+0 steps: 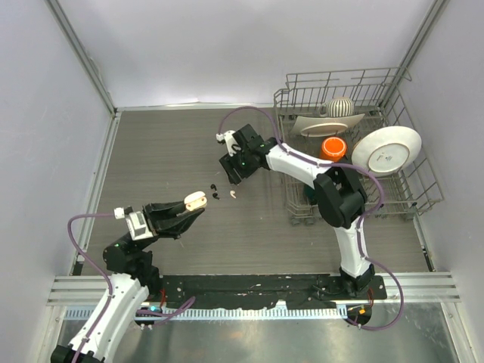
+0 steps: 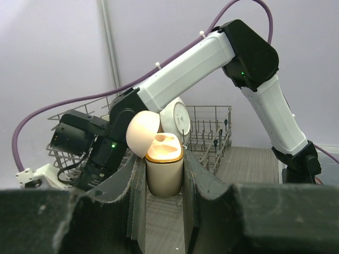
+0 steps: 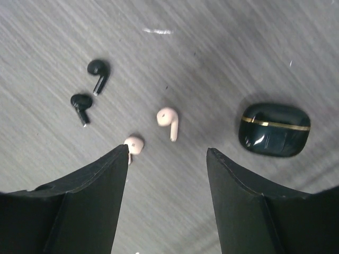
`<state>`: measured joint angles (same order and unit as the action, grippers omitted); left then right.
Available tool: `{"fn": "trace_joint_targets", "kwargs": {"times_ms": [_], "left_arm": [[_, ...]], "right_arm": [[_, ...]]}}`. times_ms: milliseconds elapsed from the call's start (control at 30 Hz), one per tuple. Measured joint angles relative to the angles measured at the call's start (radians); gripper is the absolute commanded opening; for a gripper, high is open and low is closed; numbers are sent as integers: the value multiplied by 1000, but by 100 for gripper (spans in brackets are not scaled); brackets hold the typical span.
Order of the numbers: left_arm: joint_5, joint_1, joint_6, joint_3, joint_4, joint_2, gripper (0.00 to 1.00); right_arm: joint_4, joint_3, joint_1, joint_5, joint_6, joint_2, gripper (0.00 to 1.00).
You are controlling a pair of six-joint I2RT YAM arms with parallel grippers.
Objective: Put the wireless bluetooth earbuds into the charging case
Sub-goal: Pick up the earbud from the center of the board.
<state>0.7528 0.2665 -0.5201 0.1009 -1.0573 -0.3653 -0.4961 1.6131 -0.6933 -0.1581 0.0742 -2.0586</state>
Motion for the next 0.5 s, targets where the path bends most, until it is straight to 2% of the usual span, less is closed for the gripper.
{"fn": "trace_joint_targets", "kwargs": {"times_ms": [200, 500], "left_arm": [[0, 0, 6, 0, 1, -9, 0], [0, 0, 10, 0, 1, -19, 0]], "right_arm": [[-10, 83, -3, 9, 38, -91, 59], [-40, 132, -13, 19, 64, -165, 58]]}}
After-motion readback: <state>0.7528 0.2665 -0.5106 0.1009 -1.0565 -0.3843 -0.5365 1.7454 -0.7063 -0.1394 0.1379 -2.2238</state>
